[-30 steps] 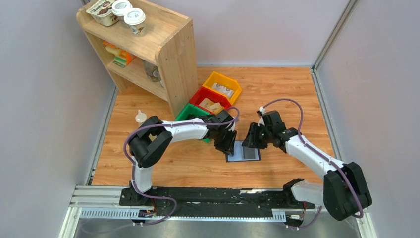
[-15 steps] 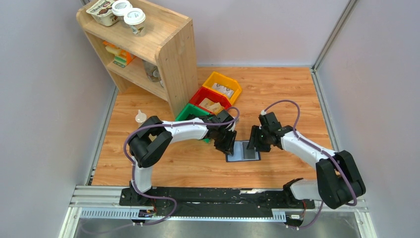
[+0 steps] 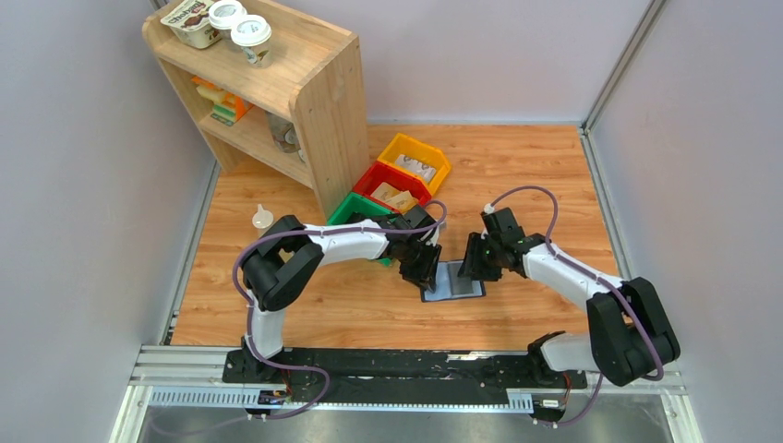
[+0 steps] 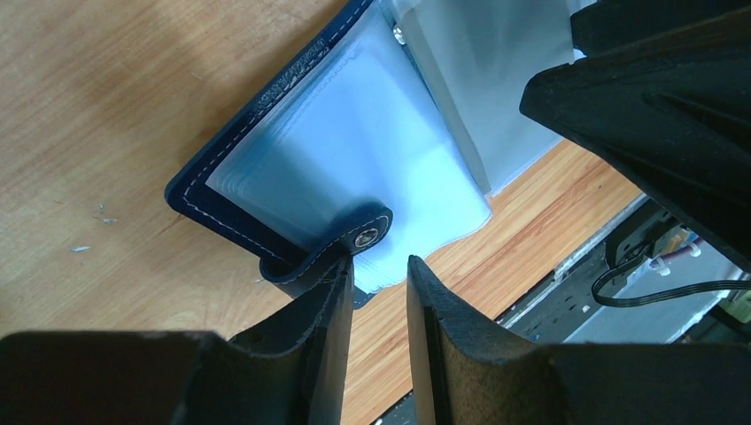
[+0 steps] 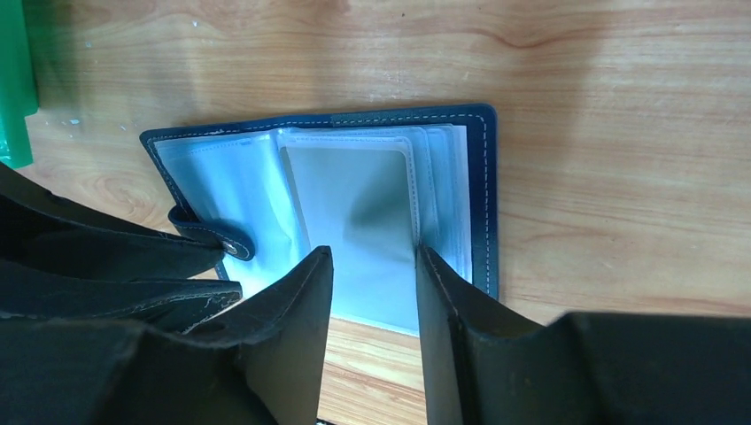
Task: Take the credit cards out of the card holder
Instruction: Remove the credit card from the card holder.
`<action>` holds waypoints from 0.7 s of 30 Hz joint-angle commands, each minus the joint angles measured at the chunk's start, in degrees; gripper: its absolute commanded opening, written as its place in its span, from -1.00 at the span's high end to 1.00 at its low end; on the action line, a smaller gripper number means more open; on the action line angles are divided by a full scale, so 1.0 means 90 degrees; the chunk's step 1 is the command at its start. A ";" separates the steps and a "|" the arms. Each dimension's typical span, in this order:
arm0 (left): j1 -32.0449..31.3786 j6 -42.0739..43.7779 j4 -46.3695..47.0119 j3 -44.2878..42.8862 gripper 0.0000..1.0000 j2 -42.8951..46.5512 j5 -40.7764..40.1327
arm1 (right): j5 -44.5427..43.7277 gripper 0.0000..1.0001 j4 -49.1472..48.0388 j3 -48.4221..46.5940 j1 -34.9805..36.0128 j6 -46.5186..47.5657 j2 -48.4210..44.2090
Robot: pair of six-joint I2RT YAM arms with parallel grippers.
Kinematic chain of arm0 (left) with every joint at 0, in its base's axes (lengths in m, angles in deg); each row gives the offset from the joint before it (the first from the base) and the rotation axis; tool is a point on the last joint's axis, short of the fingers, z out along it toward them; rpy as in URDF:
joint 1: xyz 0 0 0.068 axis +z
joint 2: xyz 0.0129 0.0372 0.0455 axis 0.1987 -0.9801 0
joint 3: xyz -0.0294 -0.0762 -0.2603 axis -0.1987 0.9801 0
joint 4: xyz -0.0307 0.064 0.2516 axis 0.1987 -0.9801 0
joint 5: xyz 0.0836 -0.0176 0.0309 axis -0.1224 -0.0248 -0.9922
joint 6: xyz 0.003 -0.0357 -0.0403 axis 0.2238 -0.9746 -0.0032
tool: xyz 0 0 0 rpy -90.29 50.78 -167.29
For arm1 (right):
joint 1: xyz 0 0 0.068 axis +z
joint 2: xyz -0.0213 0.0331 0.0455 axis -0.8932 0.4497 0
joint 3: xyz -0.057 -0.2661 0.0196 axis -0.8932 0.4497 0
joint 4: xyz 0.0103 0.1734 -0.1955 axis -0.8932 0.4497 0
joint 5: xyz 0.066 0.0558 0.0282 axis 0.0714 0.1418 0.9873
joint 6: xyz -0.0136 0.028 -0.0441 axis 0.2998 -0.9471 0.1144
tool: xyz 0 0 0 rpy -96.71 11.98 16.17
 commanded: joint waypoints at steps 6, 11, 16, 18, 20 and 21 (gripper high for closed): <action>-0.0054 0.0039 0.0115 -0.0084 0.27 -0.0206 0.0047 | 0.1042 0.36 -0.0677 0.0040 0.0091 -0.0122 -0.0467; -0.0054 -0.0020 0.0242 0.0023 0.28 -0.0118 0.0076 | 0.1345 0.43 -0.0784 0.0011 0.0149 -0.0210 -0.0584; -0.0054 -0.0127 0.0544 0.0237 0.29 0.0087 0.0076 | 0.1560 0.44 -0.0853 0.0001 0.0218 -0.0229 -0.0623; -0.0044 -0.0166 0.0680 0.0374 0.29 0.0243 0.0018 | 0.1579 0.44 -0.0901 0.0030 0.0266 -0.0249 -0.0565; -0.0035 -0.0225 0.0837 0.0588 0.28 0.0447 -0.0118 | 0.1589 0.43 -0.0999 0.0069 0.0325 -0.0298 -0.0477; -0.0044 -0.0273 0.0973 0.0677 0.27 0.0526 -0.0206 | 0.1599 0.43 -0.1057 0.0079 0.0364 -0.0307 -0.0419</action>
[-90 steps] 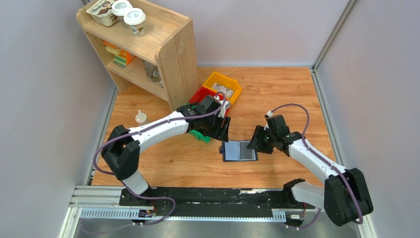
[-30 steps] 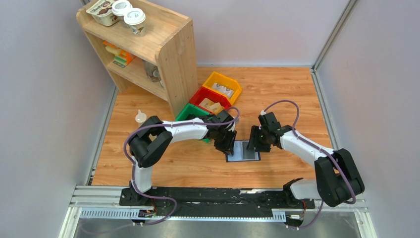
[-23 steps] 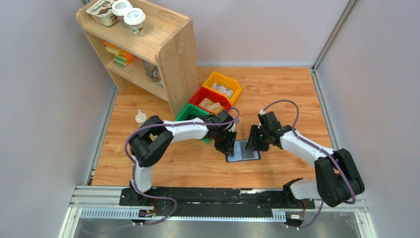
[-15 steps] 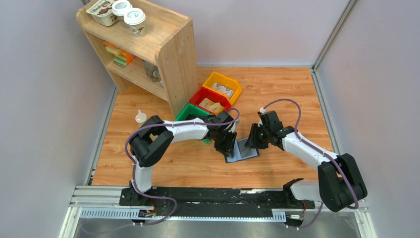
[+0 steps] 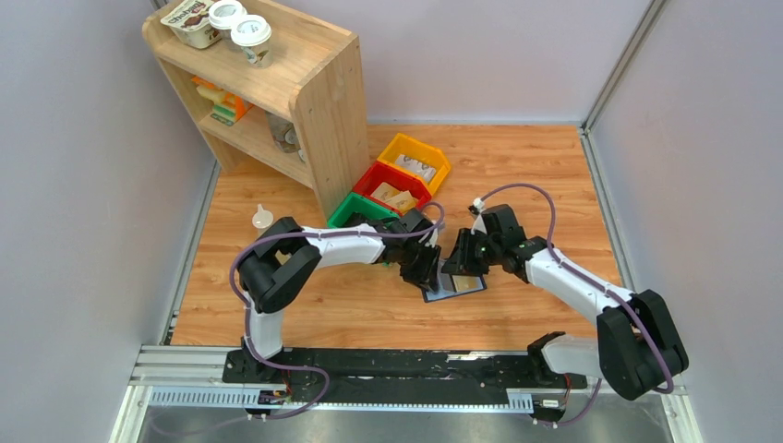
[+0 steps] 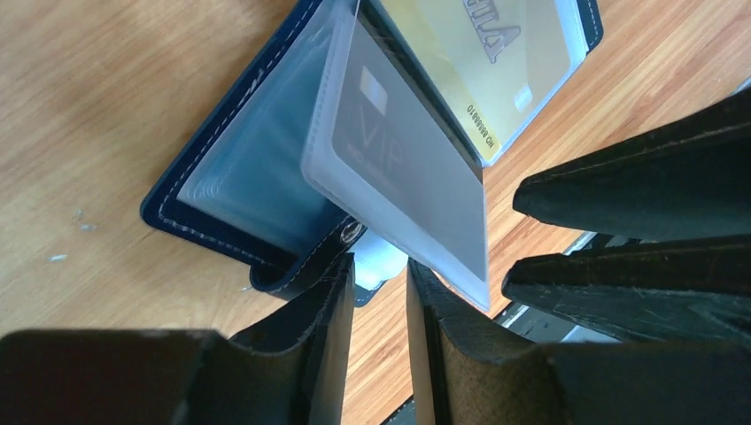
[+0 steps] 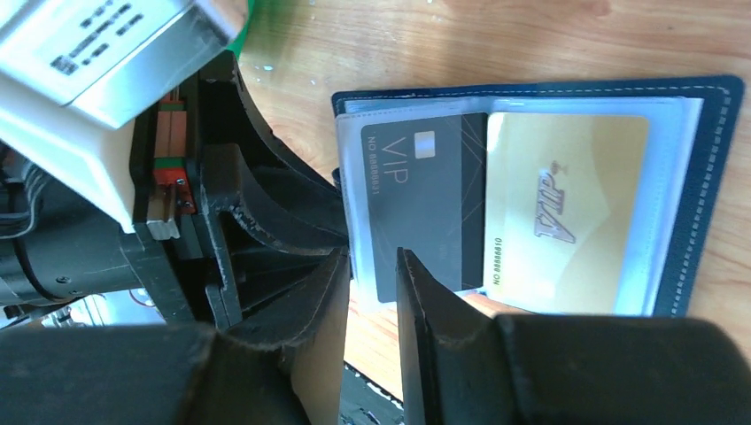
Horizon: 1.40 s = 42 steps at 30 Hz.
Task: Take the credit cards out of the card holder
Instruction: Remove the credit card from the card holder.
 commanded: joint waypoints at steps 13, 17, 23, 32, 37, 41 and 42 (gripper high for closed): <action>-0.0037 -0.0621 0.0969 0.1611 0.06 0.2287 -0.1427 | -0.0375 0.28 -0.0168 -0.0208 0.0263 0.0181 0.0550; -0.0028 -0.0835 0.1194 0.1446 -0.01 0.2327 -0.1135 | -0.0659 0.27 0.0037 -0.0199 -0.0019 0.0289 0.0295; -0.0037 -0.1129 0.1741 0.0802 0.10 0.1556 -0.0403 | -0.0260 0.28 -0.0060 -0.0053 -0.0479 0.0368 0.0334; 0.0021 -0.1149 0.1712 0.0556 0.44 0.0394 -0.0167 | 0.0248 0.26 -0.0714 0.0260 -0.0645 0.0319 0.0577; 0.0158 -0.1305 0.1937 0.1112 0.61 0.0266 -0.0245 | 0.0551 0.26 -0.1075 0.0523 -0.0830 0.0270 0.0841; 0.0236 -0.1412 0.2161 0.1386 0.66 0.0208 -0.0226 | 0.0825 0.27 -0.1349 0.0719 -0.0938 0.0192 0.1046; 0.0246 -0.1441 0.2190 0.1416 0.66 0.0198 -0.0245 | 0.0864 0.27 -0.1407 0.0748 -0.0938 0.0182 0.1076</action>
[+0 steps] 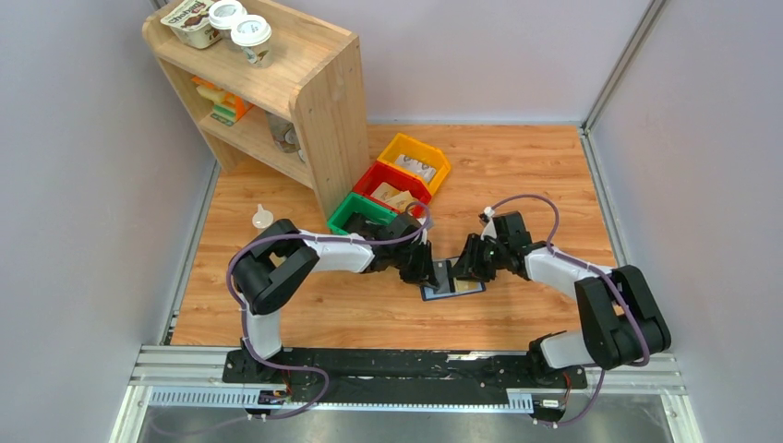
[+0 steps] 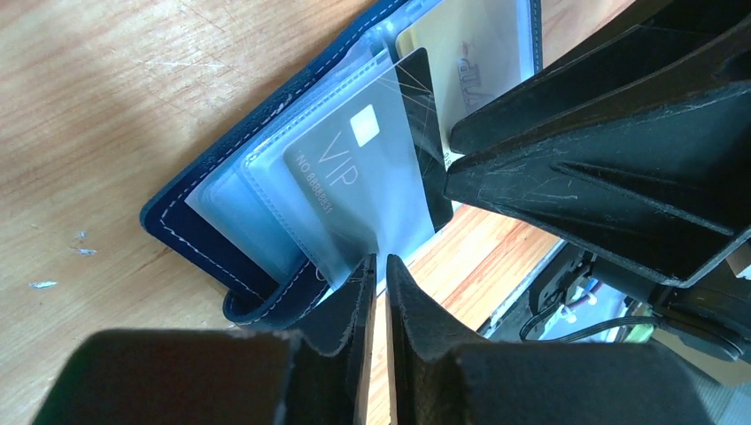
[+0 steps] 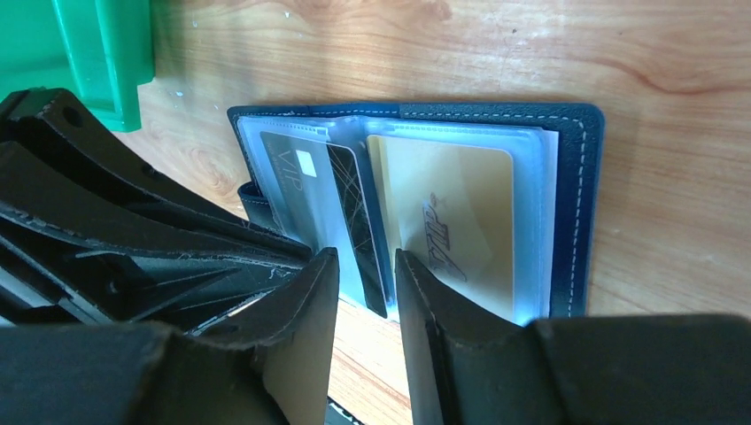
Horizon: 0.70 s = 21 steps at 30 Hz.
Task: Take the credit cards out of the card holder
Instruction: Remove the credit card from the card holder.
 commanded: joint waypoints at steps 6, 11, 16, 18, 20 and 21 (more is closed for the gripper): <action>0.0137 -0.0286 0.0377 0.0538 0.70 -0.0181 -0.0058 | 0.0574 0.30 -0.0924 0.0368 -0.0130 -0.0156 0.0375; 0.0205 -0.0384 0.0504 0.0714 0.75 -0.0152 -0.0028 | 0.0759 0.46 -0.1266 0.0514 -0.0188 -0.0263 0.0493; 0.0244 -0.0336 0.0456 0.0753 0.81 -0.0026 -0.0019 | 0.0925 0.72 -0.1598 0.0641 -0.0325 -0.0293 0.0356; 0.0244 -0.0297 0.0436 0.0744 0.82 -0.0006 -0.0009 | 0.1003 0.85 -0.1725 0.0680 -0.0345 -0.0312 0.0259; 0.0244 -0.0287 0.0397 0.0715 0.82 -0.0006 0.0001 | 0.1082 1.00 -0.1871 0.0719 -0.0345 -0.0341 0.0181; 0.0254 -0.0277 0.0397 0.0714 0.82 -0.0015 0.0020 | 0.1101 1.00 -0.1920 0.0739 -0.0345 -0.0351 0.0132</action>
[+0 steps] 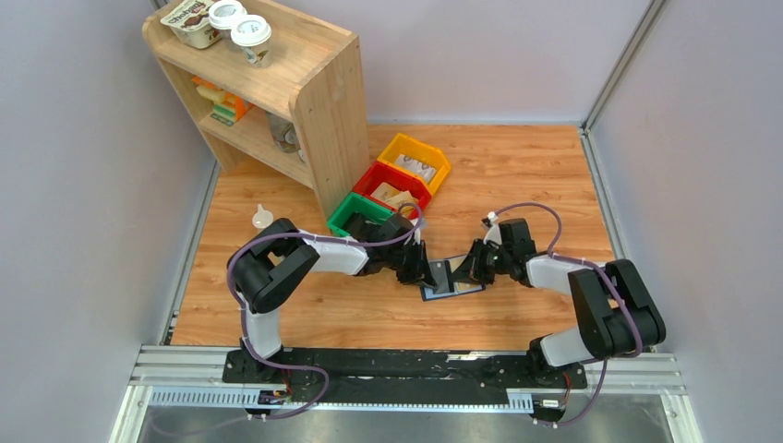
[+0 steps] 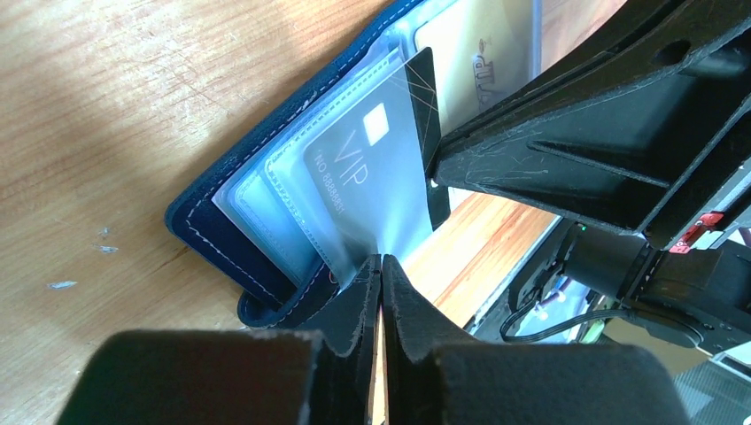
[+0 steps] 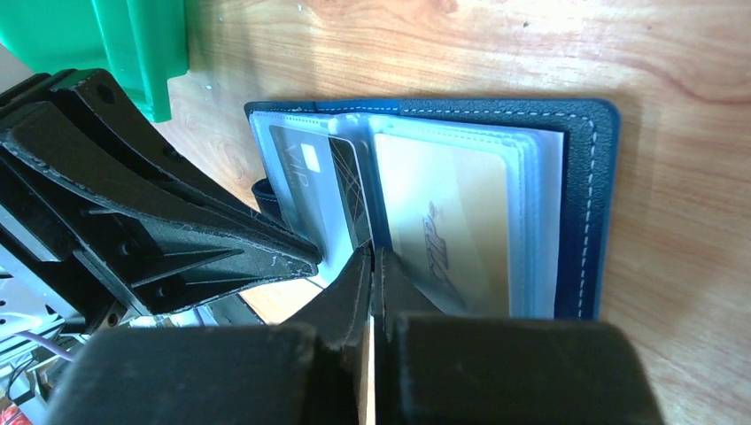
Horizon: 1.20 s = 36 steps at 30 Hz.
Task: Take the credit cards out of the card holder
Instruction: Remove the credit card from the card holder.
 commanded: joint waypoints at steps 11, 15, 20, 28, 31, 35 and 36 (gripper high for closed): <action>0.0153 0.0299 -0.0765 0.0173 0.76 0.0274 -0.0337 | -0.0205 1.00 0.0069 0.0088 -0.0122 0.0260 -0.1039; 0.0153 0.0367 -0.0882 0.0124 0.73 0.0324 -0.0376 | -0.0117 1.00 -0.0038 0.0088 -0.0122 0.0240 -0.0922; 0.0143 0.0416 -0.0892 -0.0061 0.77 0.0090 -0.0210 | -0.0194 0.94 -0.0146 0.0118 -0.0112 0.0240 -0.0785; 0.0143 0.0475 -0.1136 -0.0178 1.00 -0.0096 -0.0054 | -0.0165 0.53 -0.0595 0.0195 -0.0122 0.0143 -0.0278; 0.0143 0.0514 -0.1205 -0.0218 1.00 -0.0125 -0.0043 | -0.0146 0.52 -0.0731 0.0215 -0.0112 0.0123 -0.0160; 0.0143 0.0524 -0.1224 -0.0237 1.00 -0.0174 -0.0014 | -0.0019 0.67 -0.0878 0.0215 -0.0122 0.0094 -0.0033; 0.0143 0.0533 -0.1224 -0.0247 1.00 -0.0184 -0.0014 | 0.0000 0.80 -0.0868 0.0215 -0.0122 0.0094 -0.0052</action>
